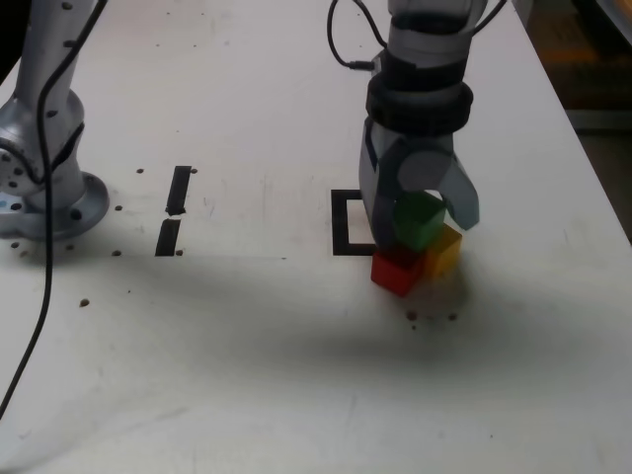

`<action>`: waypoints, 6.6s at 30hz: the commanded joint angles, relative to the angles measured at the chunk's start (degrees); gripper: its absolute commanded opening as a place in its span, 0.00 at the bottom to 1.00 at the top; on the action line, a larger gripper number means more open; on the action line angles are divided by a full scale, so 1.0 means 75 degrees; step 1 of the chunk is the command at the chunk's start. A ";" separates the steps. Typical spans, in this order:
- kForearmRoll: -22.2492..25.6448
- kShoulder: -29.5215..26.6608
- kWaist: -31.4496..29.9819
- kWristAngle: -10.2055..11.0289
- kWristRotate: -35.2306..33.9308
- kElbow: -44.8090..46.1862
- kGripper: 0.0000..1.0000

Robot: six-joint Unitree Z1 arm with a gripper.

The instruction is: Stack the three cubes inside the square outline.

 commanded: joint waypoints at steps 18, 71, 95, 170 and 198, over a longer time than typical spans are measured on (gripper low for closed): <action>0.1844 -0.1609 0.1561 0.0707 0.0759 0.0700 0.21; -0.0866 -0.0725 0.3847 0.0990 0.6927 0.2058 0.87; 0.0094 -0.2656 0.1303 0.0933 0.5071 0.1908 0.91; -0.0315 0.0765 -0.1589 0.0975 0.4499 0.0709 0.72; 0.0175 0.0533 -0.1719 0.1363 0.3623 0.0676 0.26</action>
